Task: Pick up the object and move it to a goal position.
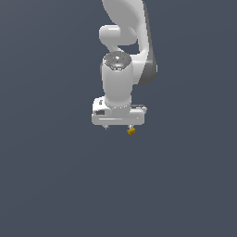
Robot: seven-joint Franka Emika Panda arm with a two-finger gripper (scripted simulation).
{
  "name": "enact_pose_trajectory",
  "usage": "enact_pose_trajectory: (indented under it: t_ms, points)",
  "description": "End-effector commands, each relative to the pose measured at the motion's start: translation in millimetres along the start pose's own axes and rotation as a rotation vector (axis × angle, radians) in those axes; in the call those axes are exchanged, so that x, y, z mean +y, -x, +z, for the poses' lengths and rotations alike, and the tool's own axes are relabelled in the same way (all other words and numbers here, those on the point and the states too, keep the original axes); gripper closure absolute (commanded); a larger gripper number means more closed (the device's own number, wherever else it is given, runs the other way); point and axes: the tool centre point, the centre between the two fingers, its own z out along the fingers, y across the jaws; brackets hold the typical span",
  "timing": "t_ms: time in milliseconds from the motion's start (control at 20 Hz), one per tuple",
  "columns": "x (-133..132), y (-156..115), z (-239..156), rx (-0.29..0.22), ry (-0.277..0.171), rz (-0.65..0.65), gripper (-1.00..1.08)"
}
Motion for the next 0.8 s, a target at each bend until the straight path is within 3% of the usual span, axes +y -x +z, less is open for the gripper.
enact_pose_trajectory:
  t_ms: [0, 400, 750]
  points:
    - [0.0, 0.0, 0.0, 0.000, 0.000, 0.000, -0.92]
    - [35.4, -3.1, 0.9, 0.008, 0.033, 0.025, -0.92]
    - [33.3, -1.7, 3.5, 0.007, 0.033, 0.015, -0.92]
